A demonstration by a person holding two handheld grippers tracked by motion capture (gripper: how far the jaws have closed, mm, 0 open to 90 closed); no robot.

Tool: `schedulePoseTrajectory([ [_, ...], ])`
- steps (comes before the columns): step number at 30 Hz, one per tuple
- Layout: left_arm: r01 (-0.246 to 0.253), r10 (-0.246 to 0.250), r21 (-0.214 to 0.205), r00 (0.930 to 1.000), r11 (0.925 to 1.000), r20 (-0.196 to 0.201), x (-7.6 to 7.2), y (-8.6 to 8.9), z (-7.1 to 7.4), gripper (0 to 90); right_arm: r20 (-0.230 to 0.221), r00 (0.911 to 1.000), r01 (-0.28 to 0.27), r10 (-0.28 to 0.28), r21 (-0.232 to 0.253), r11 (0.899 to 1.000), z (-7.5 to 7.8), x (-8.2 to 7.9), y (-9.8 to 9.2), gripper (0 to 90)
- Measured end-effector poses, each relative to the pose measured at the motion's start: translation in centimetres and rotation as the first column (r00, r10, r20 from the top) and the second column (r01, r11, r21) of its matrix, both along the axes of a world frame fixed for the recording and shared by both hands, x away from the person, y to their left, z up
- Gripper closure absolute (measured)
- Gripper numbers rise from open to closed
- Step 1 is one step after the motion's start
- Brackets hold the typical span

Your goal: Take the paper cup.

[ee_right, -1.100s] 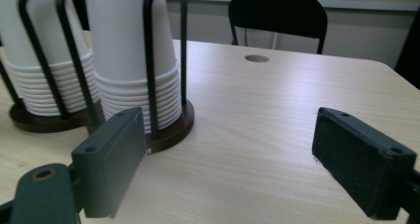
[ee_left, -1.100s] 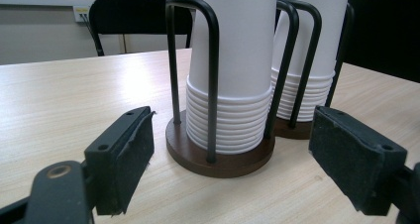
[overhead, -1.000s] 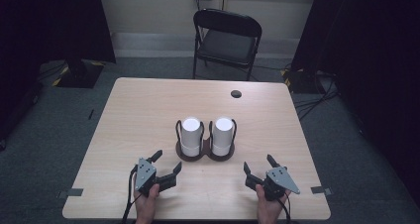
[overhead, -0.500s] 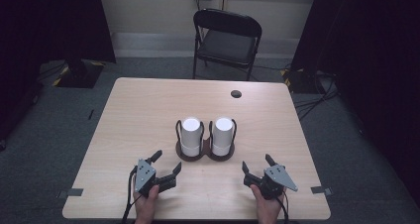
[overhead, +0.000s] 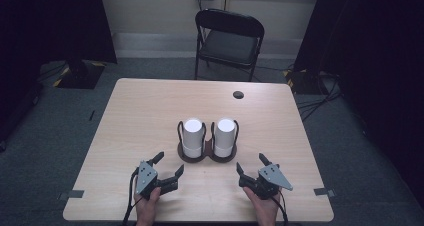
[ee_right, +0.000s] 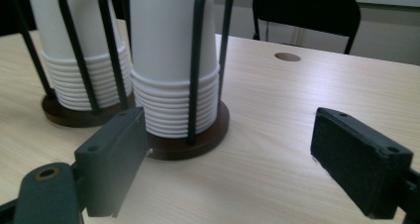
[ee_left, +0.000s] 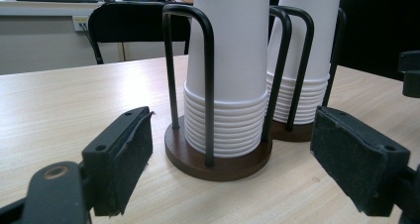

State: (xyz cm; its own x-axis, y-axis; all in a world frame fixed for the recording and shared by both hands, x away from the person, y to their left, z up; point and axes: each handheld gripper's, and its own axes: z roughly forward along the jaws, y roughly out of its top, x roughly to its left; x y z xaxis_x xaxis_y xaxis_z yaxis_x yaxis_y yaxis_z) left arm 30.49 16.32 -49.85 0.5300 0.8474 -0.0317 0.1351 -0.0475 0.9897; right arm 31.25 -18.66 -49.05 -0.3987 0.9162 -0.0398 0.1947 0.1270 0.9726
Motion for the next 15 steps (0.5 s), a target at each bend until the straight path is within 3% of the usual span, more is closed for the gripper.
schedulePoseTrajectory([
  [9, 0.009, -0.009, 0.012, 1.0000, 0.9999, -0.001, 0.1, -0.1, 0.0, 16.4, 0.031, 0.9992, -0.027, 0.025, 0.037, 0.999, 0.9, 0.3, 0.3, 16.1],
  [15, 0.006, -0.006, 0.016, 1.0000, 0.9999, -0.005, 0.1, -0.1, 0.0, 16.4, 0.023, 0.9987, -0.046, 0.045, 0.037, 0.998, 1.6, 0.8, 0.3, 17.6],
])
